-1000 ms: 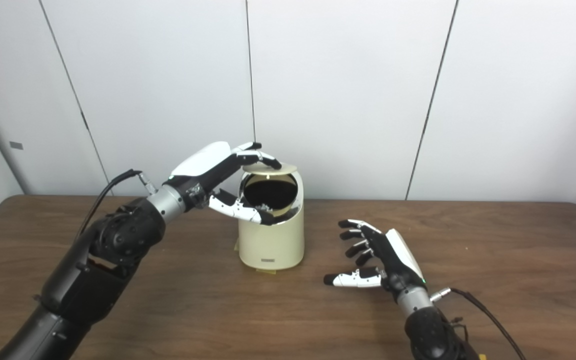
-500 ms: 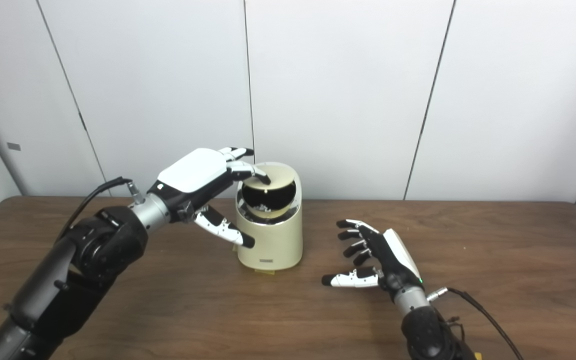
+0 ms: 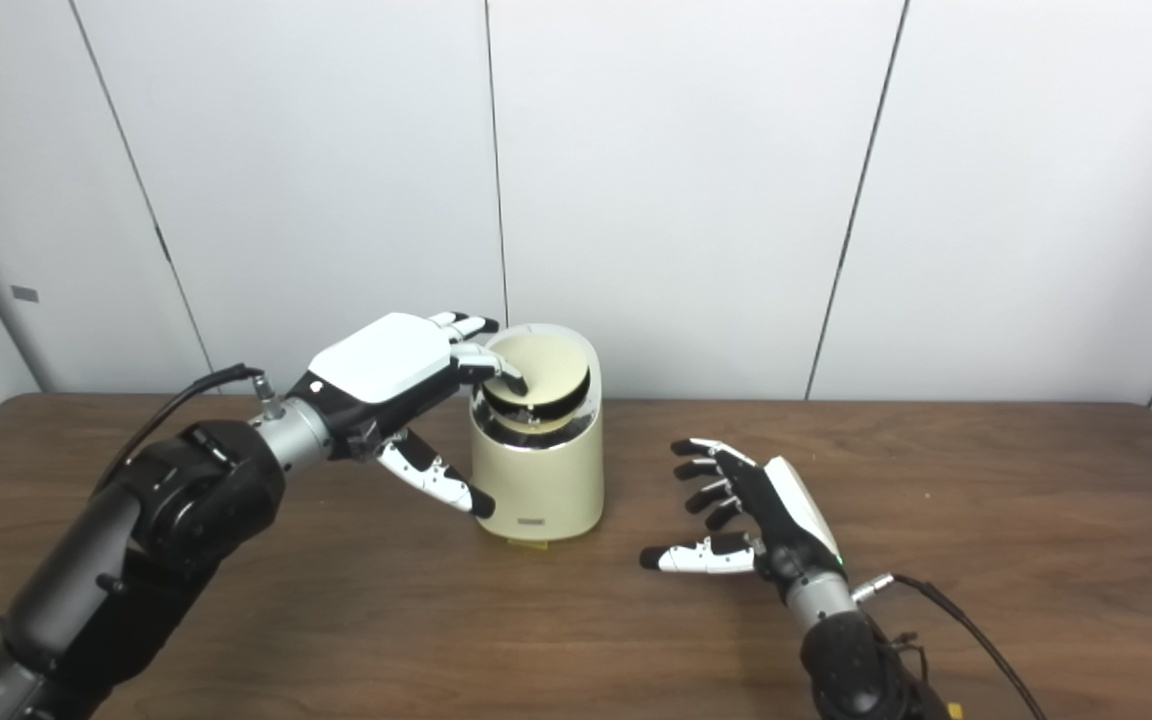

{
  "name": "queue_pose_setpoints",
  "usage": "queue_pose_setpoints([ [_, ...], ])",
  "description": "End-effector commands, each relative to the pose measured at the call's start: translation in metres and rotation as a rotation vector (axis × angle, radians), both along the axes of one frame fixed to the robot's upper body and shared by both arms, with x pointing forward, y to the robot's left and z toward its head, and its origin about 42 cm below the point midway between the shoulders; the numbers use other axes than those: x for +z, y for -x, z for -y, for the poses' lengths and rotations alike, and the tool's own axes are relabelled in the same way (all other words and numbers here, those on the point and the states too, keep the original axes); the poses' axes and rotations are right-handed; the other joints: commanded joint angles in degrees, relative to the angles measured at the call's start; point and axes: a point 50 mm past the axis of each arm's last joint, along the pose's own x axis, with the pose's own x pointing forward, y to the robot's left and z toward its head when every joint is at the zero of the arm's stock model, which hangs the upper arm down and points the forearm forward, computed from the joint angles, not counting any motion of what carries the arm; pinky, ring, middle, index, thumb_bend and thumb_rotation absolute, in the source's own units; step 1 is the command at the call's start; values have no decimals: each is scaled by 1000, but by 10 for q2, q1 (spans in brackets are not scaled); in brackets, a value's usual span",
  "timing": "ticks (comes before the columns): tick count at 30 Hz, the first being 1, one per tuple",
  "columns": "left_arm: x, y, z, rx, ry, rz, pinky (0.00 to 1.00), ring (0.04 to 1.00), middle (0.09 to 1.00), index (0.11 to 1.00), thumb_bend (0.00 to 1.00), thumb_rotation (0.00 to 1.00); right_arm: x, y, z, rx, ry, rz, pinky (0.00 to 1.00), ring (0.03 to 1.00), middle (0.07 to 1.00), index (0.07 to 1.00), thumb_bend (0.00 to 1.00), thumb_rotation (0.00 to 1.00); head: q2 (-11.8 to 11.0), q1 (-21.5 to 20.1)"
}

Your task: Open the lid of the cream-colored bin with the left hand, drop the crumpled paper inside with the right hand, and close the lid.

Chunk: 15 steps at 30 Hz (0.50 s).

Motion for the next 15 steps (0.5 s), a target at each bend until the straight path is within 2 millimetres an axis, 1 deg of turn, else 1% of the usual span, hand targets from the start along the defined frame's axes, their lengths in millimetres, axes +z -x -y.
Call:
queue_pose_setpoints([
  [1,16,2,-1,-16,-50,94,1000,964,822,810,1000,492,21,-6,-2,11,7,76,500,604,728,800,881,216,1,-1],
  [4,10,1,3,-20,-94,110,1000,958,817,802,1000,504,21,-6,-2,13,13,83,494,597,726,794,885,228,2,-1],
  [8,-4,-1,13,-34,-156,126,1000,961,814,802,1000,509,21,-5,-3,4,5,73,492,598,728,793,886,226,4,-2],
  [11,-14,-3,20,-52,-184,129,994,936,799,788,1000,497,21,-4,-4,4,6,72,490,598,723,793,878,216,5,-4],
  [13,-21,-4,25,-58,-214,125,999,953,812,801,1000,524,21,-3,-5,7,5,73,498,604,731,796,885,246,6,-5],
  [15,-28,-4,31,-67,-244,137,1000,950,806,796,1000,531,19,-2,-4,10,-4,72,504,610,741,798,884,260,7,-7],
])
